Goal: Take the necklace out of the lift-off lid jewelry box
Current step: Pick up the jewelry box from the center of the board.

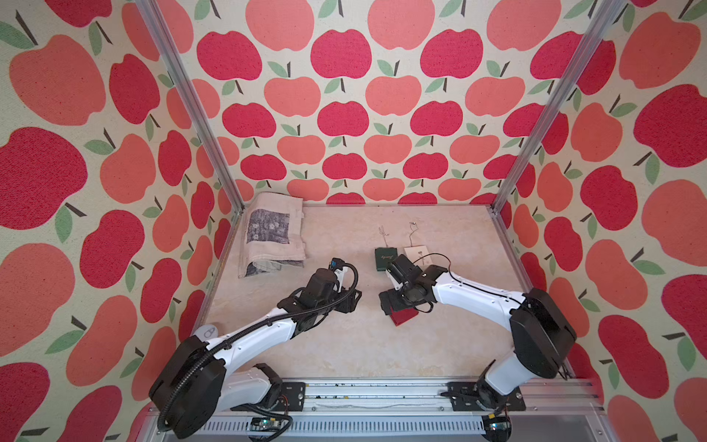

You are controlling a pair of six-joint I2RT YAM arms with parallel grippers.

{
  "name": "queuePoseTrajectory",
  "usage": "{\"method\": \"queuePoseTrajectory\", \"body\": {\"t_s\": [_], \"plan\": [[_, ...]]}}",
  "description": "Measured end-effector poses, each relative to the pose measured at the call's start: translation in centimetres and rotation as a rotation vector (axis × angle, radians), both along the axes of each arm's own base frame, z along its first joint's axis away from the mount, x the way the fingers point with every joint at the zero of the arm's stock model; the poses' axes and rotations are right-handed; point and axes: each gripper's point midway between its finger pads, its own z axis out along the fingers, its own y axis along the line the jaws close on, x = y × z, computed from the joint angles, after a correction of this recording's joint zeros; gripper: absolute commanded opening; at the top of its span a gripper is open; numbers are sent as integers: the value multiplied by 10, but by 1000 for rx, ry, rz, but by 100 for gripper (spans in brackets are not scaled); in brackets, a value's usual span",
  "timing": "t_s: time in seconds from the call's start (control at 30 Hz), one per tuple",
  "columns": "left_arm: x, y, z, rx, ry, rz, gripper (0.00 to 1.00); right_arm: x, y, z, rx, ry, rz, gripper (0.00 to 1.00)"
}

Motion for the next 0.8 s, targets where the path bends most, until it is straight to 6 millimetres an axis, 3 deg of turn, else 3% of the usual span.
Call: {"method": "queuePoseTrajectory", "body": {"t_s": [0.6, 0.8], "plan": [[0, 0, -4, 6, 8, 1, 68, 0, -8, -4, -54, -14, 37, 99], [0, 0, -4, 6, 8, 1, 69, -3, -12, -15, -81, 8, 40, 98]]}}
